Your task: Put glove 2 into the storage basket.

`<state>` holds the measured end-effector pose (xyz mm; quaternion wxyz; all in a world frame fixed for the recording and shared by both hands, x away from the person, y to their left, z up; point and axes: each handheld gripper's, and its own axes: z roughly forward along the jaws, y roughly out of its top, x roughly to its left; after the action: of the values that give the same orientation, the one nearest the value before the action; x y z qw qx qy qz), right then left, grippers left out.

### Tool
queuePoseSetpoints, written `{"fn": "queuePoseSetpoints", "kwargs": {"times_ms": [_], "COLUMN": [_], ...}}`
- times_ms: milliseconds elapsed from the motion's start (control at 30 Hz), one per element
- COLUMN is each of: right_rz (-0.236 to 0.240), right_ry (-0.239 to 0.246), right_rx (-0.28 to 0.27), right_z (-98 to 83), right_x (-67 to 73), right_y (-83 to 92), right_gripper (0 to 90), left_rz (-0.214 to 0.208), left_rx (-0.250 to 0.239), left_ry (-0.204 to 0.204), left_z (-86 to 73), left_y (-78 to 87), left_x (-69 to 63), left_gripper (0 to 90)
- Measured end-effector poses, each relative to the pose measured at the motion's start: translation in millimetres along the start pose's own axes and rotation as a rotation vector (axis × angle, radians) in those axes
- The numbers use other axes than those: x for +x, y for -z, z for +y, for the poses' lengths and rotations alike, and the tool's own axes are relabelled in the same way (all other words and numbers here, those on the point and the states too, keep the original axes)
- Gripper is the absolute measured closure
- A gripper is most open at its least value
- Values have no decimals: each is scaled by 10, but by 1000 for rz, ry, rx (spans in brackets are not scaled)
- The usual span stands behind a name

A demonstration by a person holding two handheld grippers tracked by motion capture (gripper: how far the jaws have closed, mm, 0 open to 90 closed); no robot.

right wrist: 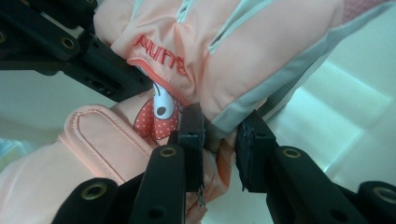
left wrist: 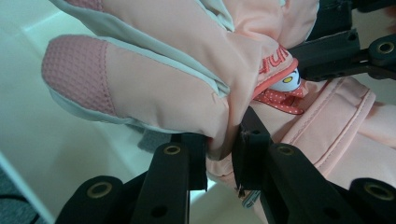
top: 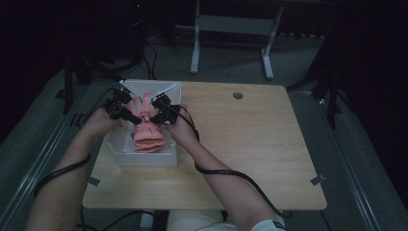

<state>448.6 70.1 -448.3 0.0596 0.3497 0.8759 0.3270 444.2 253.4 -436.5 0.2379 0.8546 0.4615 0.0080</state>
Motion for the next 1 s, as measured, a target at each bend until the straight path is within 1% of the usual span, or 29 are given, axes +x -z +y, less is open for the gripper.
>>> {"fn": "queuePoseSetpoints", "kwargs": {"times_ms": [67, 133, 300, 367, 400, 533, 567, 600, 667, 700, 767, 867, 933, 967, 1000], "right_rz": [-10, -29, -62, -77, -80, -97, -99, -103, -107, -101, -94, -94, -93, -101, -118], "right_ry": [0, 9, 16, 8, 5, 17, 13, 9, 3, -3, -9, -14, -5, 0, 17], "right_rx": [44, 85, 158, 172, 171, 170, 167, 162, 154, 146, 134, 122, 110, 99, 90], "right_z": [24, 49, 85, 97, 101, 98, 98, 100, 98, 98, 96, 96, 93, 92, 91], "right_x": [22, 39, 64, 73, 72, 88, 86, 86, 78, 69, 57, 60, 61, 64, 71], "right_y": [-32, -68, -126, -140, -144, -147, -146, -144, -138, -131, -122, -114, -107, -101, -93], "right_gripper": [750, 750, 728, 707, 696, 662, 655, 651, 643, 638, 627, 614, 594, 587, 574], "left_rz": [-1, -7, -16, -4, 4, 37, 43, 54, 98, 114, 141, 193, 200, 196, 196], "left_rx": [22, 27, 44, 49, 55, 64, 68, 72, 85, 86, 78, 58, 40, 41, 40], "left_ry": [4, 17, 31, 40, 40, 43, 55, 59, 43, 43, 45, 34, 49, 51, 48], "left_z": [-6, -18, -27, -19, -14, -12, -5, 8, 31, 34, 33, 25, 17, 15, 17], "left_y": [-48, -94, -172, -182, -185, -204, -204, -205, -210, -212, -204, -183, -164, -158, -154], "left_x": [4, 14, 46, 48, 44, 20, 22, 16, -13, -26, -41, -78, -82, -79, -79], "left_gripper": [768, 768, 766, 765, 764, 738, 724, 706, 664, 648, 629, 609, 598, 597, 591]}}
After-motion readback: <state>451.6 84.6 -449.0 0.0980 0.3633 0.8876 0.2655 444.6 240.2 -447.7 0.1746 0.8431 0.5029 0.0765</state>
